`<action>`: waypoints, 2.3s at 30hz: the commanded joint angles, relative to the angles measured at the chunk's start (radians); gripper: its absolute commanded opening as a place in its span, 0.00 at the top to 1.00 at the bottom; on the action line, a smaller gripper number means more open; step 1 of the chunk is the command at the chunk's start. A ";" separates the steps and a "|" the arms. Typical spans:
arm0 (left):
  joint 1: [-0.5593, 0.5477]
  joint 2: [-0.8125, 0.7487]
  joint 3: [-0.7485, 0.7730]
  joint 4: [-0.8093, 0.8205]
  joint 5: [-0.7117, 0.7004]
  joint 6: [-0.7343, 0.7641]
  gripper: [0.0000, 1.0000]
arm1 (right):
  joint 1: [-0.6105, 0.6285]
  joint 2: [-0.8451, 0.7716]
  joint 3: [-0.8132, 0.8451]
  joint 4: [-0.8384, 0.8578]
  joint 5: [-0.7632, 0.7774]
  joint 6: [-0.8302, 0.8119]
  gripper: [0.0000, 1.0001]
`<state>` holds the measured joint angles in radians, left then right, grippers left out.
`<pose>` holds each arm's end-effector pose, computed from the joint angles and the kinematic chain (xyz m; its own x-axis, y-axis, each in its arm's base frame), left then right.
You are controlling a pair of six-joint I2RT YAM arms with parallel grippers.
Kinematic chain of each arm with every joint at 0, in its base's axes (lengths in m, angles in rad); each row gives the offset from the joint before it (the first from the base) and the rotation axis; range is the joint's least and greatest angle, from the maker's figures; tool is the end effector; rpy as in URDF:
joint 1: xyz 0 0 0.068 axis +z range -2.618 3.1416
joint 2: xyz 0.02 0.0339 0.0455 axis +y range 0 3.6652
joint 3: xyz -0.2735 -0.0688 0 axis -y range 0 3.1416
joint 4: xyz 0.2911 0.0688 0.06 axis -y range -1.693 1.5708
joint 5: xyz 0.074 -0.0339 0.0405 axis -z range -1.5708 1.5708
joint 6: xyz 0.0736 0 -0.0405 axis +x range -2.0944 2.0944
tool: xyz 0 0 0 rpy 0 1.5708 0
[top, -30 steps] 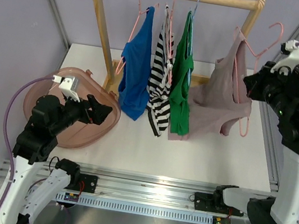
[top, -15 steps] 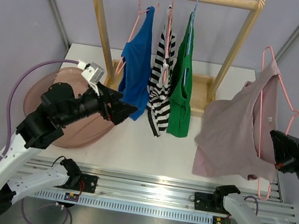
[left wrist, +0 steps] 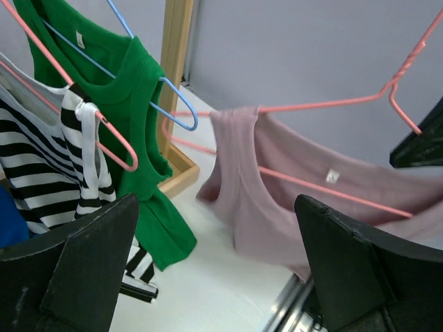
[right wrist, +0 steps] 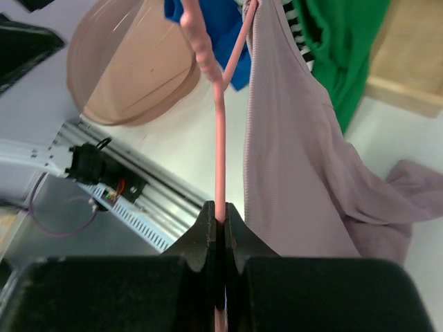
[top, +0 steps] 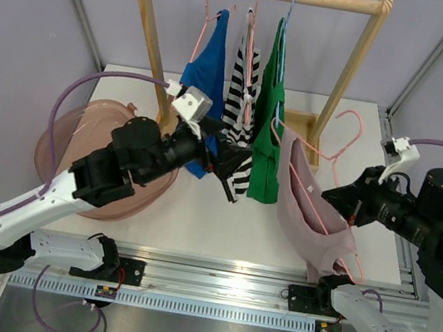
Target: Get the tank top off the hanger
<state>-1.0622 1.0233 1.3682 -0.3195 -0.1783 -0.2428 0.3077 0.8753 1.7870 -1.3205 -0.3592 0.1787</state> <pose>0.1466 -0.2362 0.5056 -0.1739 -0.1740 -0.9693 0.7535 0.6102 -0.2447 0.0939 0.0570 0.5335 -0.4778 0.0227 -0.8781 -0.5142 0.8033 0.3006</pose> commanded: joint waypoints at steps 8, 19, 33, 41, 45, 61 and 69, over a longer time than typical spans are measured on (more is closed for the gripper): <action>-0.050 0.165 0.032 0.158 -0.151 0.100 0.10 | 0.008 -0.015 -0.055 0.161 -0.343 0.039 1.00; -0.055 0.166 -0.008 0.174 -0.211 0.100 0.61 | 0.022 -0.012 -0.017 0.182 -0.420 0.051 1.00; -0.055 0.012 -0.092 0.068 -0.391 0.080 0.98 | 0.067 0.057 -0.060 0.170 -0.316 0.013 1.00; -0.027 -0.008 -0.037 -0.133 -0.797 -0.074 1.00 | 0.200 0.025 -0.043 0.112 -0.334 -0.083 1.00; 0.036 -0.061 -0.044 -0.243 -0.839 -0.217 1.00 | 0.263 -0.033 -0.028 0.101 -0.328 -0.148 1.00; 0.041 -0.411 -0.564 0.264 0.282 -0.046 1.00 | 0.266 -0.276 -0.699 1.438 -0.153 0.195 1.00; 0.039 -0.385 -0.568 0.116 0.188 -0.070 1.00 | 0.266 -0.239 -0.788 1.639 0.276 0.153 1.00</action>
<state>-1.0260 0.6327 0.7696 -0.1970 0.0483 -0.3058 0.5678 0.6388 0.9115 0.2211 -0.3248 0.3557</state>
